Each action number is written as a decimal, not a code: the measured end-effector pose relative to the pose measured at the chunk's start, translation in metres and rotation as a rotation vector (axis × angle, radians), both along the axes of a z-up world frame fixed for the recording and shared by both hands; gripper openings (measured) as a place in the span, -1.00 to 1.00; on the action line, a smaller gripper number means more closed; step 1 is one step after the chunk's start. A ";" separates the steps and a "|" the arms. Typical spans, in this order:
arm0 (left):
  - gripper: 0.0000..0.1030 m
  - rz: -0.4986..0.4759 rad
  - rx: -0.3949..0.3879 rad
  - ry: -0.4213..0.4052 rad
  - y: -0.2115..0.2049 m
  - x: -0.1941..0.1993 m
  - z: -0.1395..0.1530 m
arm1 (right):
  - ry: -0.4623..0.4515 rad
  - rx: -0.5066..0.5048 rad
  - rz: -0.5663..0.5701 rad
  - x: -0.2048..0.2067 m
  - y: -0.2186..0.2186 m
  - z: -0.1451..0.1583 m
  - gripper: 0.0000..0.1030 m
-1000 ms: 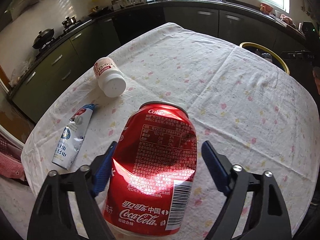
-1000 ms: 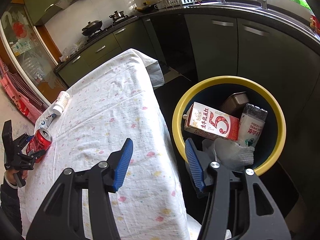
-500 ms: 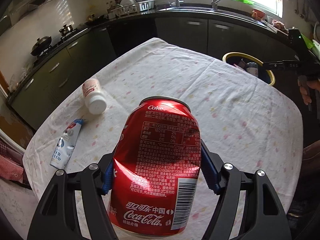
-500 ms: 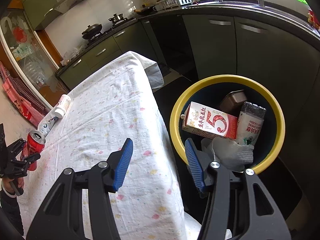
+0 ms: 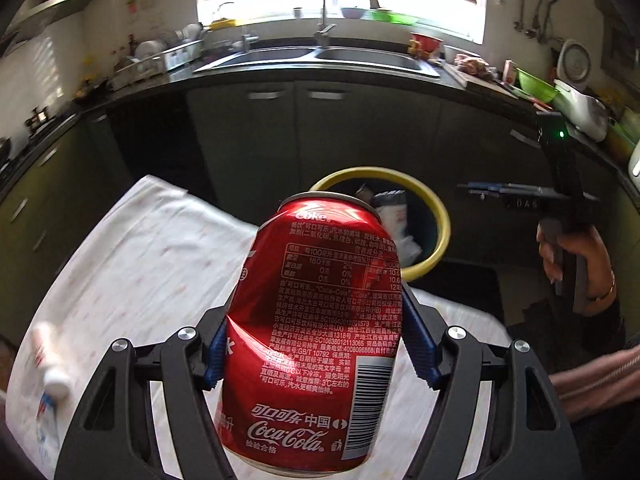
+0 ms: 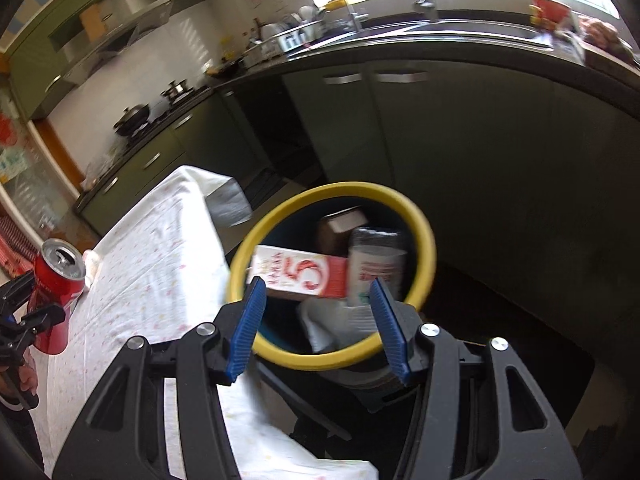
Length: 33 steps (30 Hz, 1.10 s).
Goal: Collect trash
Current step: 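Grasp the red soda can with the left gripper and drop it into the yellow bin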
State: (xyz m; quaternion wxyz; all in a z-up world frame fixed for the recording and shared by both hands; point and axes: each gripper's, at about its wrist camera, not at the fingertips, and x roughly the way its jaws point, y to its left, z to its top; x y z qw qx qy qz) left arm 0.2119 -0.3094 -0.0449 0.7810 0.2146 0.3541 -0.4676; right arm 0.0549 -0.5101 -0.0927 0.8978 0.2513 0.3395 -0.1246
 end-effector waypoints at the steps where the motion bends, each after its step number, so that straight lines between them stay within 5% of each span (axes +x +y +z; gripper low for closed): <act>1: 0.36 -0.014 -0.003 0.012 -0.014 0.001 -0.001 | 0.000 0.005 -0.016 -0.005 -0.008 -0.002 0.01; 9: 0.37 -0.114 0.023 0.090 -0.144 0.014 -0.033 | -0.003 0.050 -0.081 -0.025 -0.041 -0.014 0.01; 16: 0.63 -0.065 0.021 0.062 -0.179 0.019 -0.059 | -0.011 0.071 -0.073 -0.026 -0.045 -0.017 0.04; 25: 0.79 0.133 -0.216 0.082 -0.050 0.031 -0.025 | -0.001 0.060 -0.028 -0.013 -0.029 -0.012 0.06; 33: 0.81 0.380 -0.248 0.103 0.096 0.032 -0.040 | 0.024 0.022 0.076 0.022 0.015 0.002 0.07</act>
